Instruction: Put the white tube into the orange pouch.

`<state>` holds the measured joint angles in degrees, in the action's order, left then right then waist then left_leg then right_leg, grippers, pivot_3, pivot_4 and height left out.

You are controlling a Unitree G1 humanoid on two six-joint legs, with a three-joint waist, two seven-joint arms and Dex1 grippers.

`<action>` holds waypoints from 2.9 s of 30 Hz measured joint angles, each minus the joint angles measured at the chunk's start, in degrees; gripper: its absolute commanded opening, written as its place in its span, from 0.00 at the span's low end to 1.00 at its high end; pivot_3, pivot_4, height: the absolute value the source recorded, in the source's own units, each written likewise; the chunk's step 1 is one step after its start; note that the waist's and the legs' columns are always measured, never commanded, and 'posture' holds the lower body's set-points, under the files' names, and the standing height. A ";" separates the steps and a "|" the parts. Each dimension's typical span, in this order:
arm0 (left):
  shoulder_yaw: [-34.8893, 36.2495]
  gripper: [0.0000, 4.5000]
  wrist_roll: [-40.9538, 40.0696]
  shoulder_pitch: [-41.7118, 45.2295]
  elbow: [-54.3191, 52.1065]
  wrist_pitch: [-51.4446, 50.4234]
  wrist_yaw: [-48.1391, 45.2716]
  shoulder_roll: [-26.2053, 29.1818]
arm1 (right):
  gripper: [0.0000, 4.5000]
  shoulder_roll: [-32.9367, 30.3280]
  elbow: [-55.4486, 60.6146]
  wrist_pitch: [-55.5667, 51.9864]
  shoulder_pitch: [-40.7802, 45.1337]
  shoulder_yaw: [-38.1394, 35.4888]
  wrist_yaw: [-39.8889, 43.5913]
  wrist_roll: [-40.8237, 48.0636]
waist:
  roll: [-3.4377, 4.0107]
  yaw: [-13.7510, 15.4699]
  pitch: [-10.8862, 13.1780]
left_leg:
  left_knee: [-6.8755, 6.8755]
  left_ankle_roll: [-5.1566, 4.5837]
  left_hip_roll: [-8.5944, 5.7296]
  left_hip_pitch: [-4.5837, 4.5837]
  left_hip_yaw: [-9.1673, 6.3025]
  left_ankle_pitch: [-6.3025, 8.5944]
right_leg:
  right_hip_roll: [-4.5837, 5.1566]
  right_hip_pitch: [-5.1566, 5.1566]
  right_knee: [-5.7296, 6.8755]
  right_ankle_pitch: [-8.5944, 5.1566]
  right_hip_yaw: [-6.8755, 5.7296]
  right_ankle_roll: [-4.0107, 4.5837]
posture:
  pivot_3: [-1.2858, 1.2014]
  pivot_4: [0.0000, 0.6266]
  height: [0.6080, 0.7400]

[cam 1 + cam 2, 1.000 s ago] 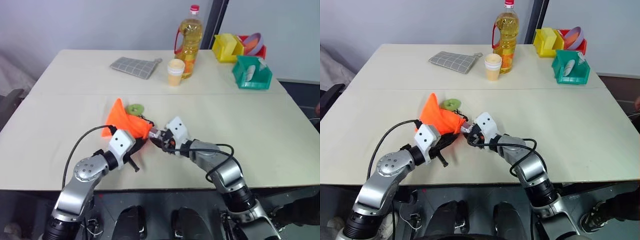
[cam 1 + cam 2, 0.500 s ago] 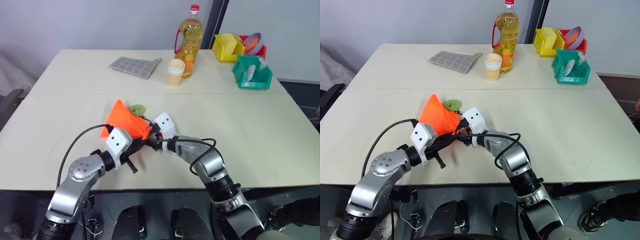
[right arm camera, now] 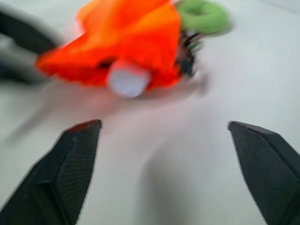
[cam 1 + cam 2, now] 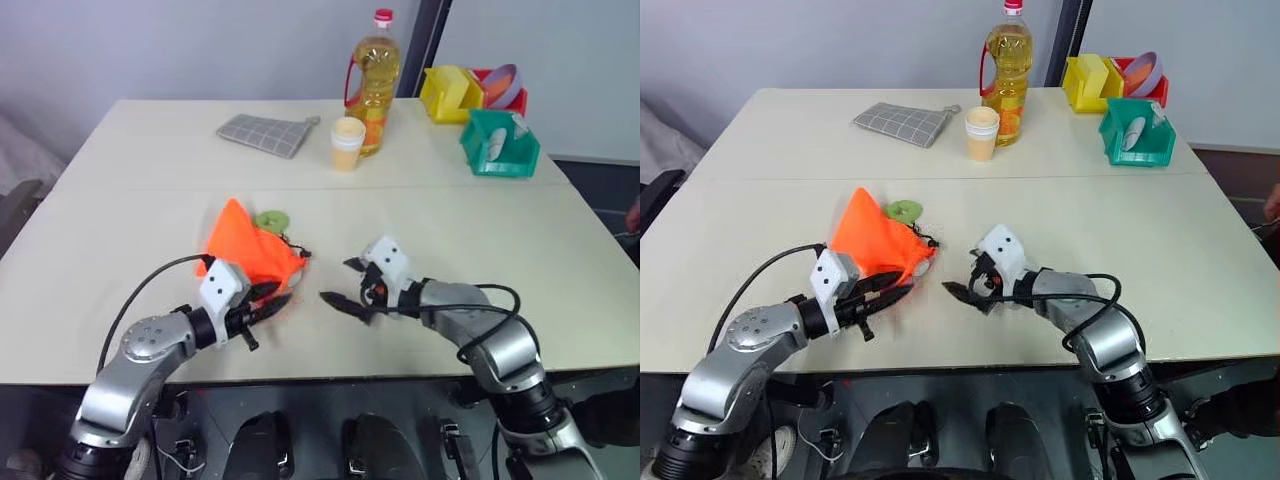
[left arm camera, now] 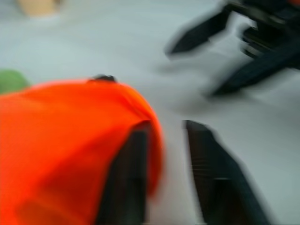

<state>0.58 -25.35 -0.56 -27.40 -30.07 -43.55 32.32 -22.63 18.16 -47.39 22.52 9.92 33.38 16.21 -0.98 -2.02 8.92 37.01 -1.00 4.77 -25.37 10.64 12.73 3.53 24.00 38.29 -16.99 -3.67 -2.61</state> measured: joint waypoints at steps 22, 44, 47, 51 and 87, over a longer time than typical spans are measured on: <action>5.17 0.98 -4.63 -2.26 0.06 0.33 -2.01 3.37 | 1.00 17.65 -34.89 9.57 17.06 3.26 -8.11 -8.02 | 0.02 -0.62 0.01 | -0.07 0.36 -0.01 -0.05 0.10 -0.26 | -0.01 0.06 0.02 0.11 0.02 -0.19 | 0.52 0.24 1.00; 4.63 1.00 -5.04 2.07 1.56 1.51 0.26 0.71 | 0.05 6.88 6.27 -5.92 -9.15 -1.38 -7.57 -2.26 | 0.01 -0.42 0.00 | -0.16 0.19 -0.02 -0.07 0.05 0.03 | 0.03 0.09 -0.04 0.01 0.04 -0.02 | 0.52 0.24 1.00; 4.41 1.00 -5.04 3.33 2.24 1.72 0.18 0.56 | 0.05 5.44 10.14 -7.55 -11.34 -1.44 -7.59 -1.09 | 0.01 -0.45 0.01 | -0.15 0.19 -0.02 -0.07 0.05 0.03 | 0.02 0.09 -0.04 0.01 0.04 0.00 | 0.52 0.24 1.00; 3.29 1.00 -5.04 4.33 2.98 1.83 -0.15 0.23 | 0.35 3.80 10.68 -7.26 -11.44 -0.51 -7.27 -1.00 | 0.01 -0.45 0.01 | -0.15 0.17 -0.03 -0.07 0.05 0.03 | 0.02 0.09 -0.05 0.00 0.04 0.00 | 0.52 0.24 1.00; 2.92 1.00 -5.10 5.08 4.75 2.35 1.13 -0.84 | 0.03 15.84 -24.80 6.82 9.56 -5.50 -14.86 -4.12 | 0.01 -0.48 0.01 | -0.10 0.36 -0.03 -0.07 0.10 -0.29 | -0.05 0.07 0.01 0.12 0.04 -0.23 | 0.52 0.24 1.00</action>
<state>3.51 -30.45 4.52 -22.65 -27.71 -42.42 31.48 -6.79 -6.64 -40.56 32.09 4.42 18.52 12.10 -0.97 -2.50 8.93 36.91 -0.64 4.74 -25.45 10.73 12.44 3.49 24.07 38.30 -16.87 -3.64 -2.84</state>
